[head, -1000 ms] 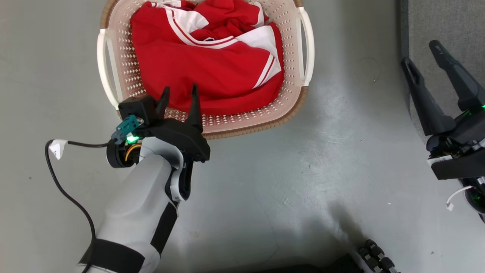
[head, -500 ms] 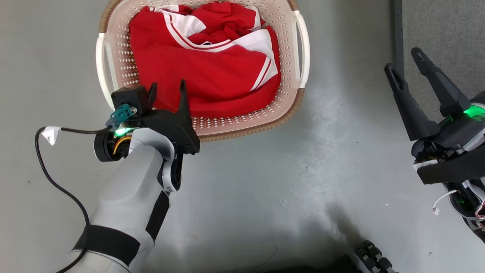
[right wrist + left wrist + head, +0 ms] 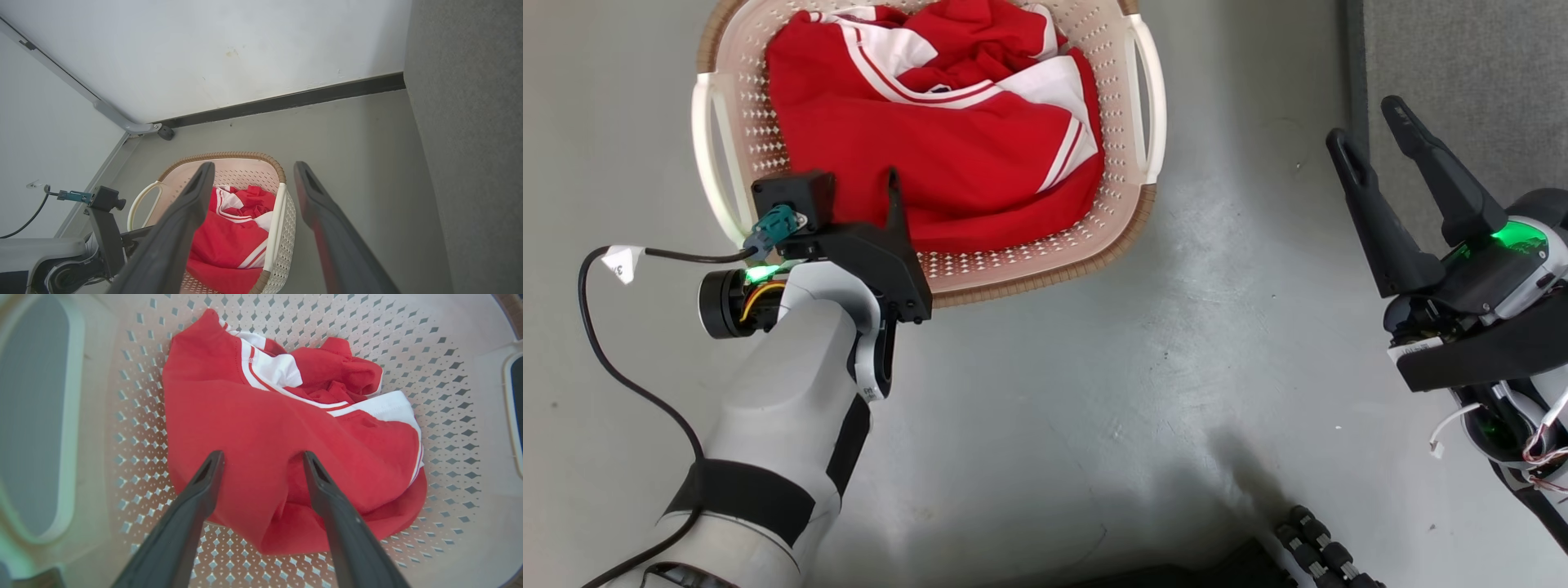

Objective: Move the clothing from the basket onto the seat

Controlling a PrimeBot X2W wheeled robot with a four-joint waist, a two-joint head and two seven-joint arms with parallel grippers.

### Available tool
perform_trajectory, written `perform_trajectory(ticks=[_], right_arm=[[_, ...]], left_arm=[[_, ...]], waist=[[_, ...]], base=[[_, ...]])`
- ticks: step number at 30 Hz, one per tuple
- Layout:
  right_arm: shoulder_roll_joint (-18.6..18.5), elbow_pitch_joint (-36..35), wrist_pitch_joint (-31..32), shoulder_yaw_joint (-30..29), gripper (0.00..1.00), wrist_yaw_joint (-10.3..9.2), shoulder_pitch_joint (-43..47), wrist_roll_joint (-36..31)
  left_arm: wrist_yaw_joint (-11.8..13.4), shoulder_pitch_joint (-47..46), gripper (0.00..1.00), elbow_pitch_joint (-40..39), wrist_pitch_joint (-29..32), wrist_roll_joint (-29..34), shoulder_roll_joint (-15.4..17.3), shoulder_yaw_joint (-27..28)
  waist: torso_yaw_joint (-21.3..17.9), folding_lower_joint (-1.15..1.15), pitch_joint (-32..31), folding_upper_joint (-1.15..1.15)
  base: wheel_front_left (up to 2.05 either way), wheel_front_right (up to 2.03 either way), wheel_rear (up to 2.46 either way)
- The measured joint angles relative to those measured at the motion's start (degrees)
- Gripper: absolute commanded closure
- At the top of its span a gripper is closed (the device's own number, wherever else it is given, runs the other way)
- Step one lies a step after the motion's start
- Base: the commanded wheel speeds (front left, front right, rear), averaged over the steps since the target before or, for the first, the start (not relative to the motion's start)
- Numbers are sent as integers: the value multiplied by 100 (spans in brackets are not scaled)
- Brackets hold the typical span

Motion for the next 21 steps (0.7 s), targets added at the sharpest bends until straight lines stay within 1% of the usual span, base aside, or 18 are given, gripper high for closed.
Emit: perform_trajectory(ticks=[8,12,18,19,21], right_arm=[[101,83,0,82,0,0,-36,81],[145,60,0,156,0,0,-142,90],[163,66,-1,208,0,1,-216,174],[163,70,0,220,0,1,-226,180],[162,91,0,223,0,1,-254,205]], left_arm=[[-1,-91,0,260,12,-156,-1,-276],[-1,-244,0,490,67,-204,4,-302],[-1,-384,0,613,167,-219,4,-401],[-1,-387,4,622,183,-222,4,-411],[-1,-409,21,634,218,-222,8,-461]], waist=[[-118,0,23,0],[-182,0,45,0],[-312,0,129,0],[-336,0,146,0],[-382,0,182,-1]], base=[[0,0,0],[0,0,0],[0,0,0],[0,0,0],[0,0,0]])
